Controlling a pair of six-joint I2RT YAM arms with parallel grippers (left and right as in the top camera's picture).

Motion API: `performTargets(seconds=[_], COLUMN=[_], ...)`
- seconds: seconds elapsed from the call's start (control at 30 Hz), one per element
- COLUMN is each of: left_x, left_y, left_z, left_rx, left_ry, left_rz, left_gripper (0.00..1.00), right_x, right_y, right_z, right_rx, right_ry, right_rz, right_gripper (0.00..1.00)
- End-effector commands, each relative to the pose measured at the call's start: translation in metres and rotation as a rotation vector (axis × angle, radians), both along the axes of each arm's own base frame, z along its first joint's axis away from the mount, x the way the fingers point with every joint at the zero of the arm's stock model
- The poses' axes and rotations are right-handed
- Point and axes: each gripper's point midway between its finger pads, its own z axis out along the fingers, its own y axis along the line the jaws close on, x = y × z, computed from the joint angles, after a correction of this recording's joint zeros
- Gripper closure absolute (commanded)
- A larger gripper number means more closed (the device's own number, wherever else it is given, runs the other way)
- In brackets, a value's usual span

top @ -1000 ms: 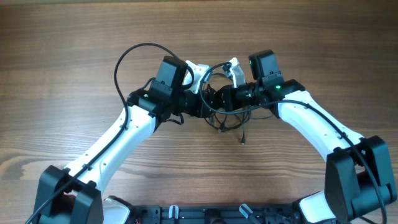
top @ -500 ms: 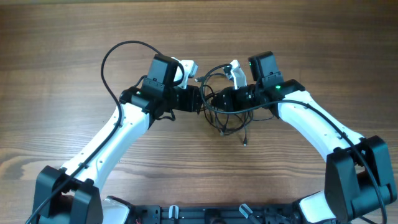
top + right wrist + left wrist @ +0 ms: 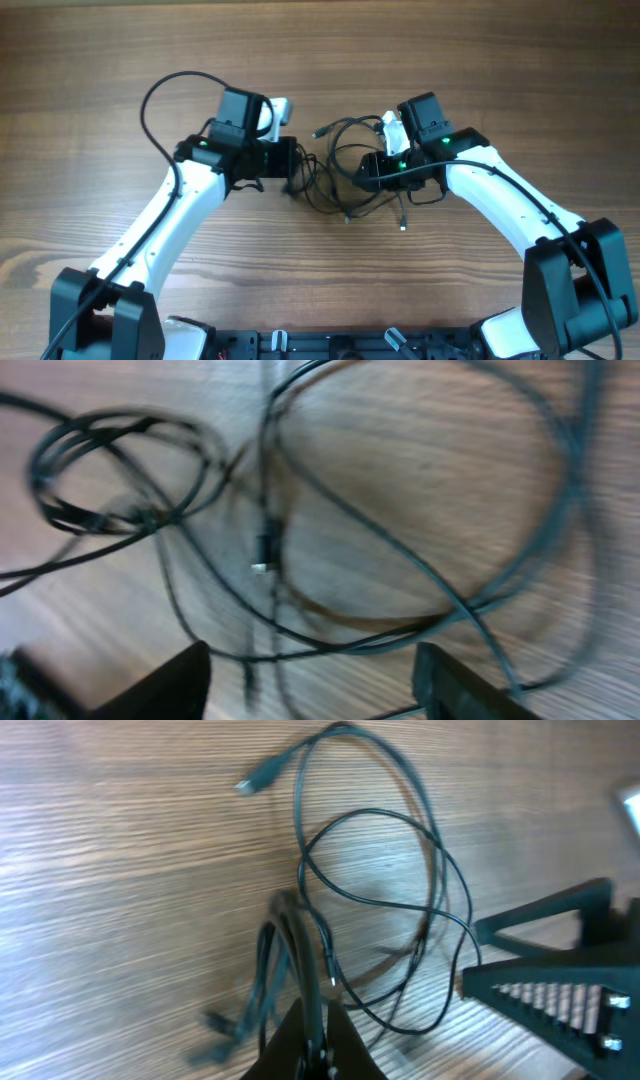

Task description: Untangle cables

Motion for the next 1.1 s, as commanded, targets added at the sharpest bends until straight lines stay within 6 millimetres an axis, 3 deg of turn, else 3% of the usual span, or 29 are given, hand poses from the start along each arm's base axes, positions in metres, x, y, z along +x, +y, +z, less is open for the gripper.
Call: performTargets(seconds=[0.0,0.07,0.13,0.2,0.23,0.33,0.53,0.73,0.83,0.9,1.07], left_x=[-0.002,-0.009,-0.014,-0.018,-0.018,-0.02,-0.023,-0.024,-0.026,-0.026,-0.026], left_y=[-0.002,-0.016,-0.029,-0.045,-0.05,-0.065,-0.075,-0.083,-0.083,-0.083,-0.083], left_z=[0.002,0.007,0.012,0.025,0.032,0.052,0.066,0.083,0.083,0.083,0.083], left_rx=[-0.046,-0.101,-0.147,-0.242,-0.282,-0.392,-0.471,-0.556,-0.561,-0.561,-0.561], left_ry=[0.028,0.037,0.039,0.026,0.011,-0.024,-0.043,-0.051,-0.041,-0.04,-0.042], left_rz=[-0.012,-0.058,-0.102,-0.169,-0.193,-0.267,-0.323,-0.352,-0.355,-0.355,-0.355], left_gripper=[0.96,0.96,0.96,0.96,0.96,0.96,0.96,0.96,0.96,0.96,0.96], right_x=[0.013,0.014,0.016,0.02,0.021,0.021,0.018,0.02,0.023,0.025,0.031], right_y=[0.008,0.043,0.062,0.066,0.065,0.065,0.067,0.066,0.064,0.064,0.067], right_z=[0.015,0.044,0.069,0.075,0.074,0.073,0.075,0.073,0.07,0.071,0.077], right_rx=[0.056,0.287,0.443,0.475,0.47,0.48,0.504,0.499,0.482,0.485,0.511], right_ry=[-0.054,-0.084,-0.084,-0.091,-0.075,-0.006,0.062,0.103,0.093,0.088,0.076], right_rz=[-0.025,0.07,0.091,0.081,0.055,-0.017,-0.069,-0.13,-0.149,-0.155,-0.173], right_gripper=[0.25,0.29,0.38,0.59,0.64,0.62,0.63,0.87,0.93,0.93,0.8])
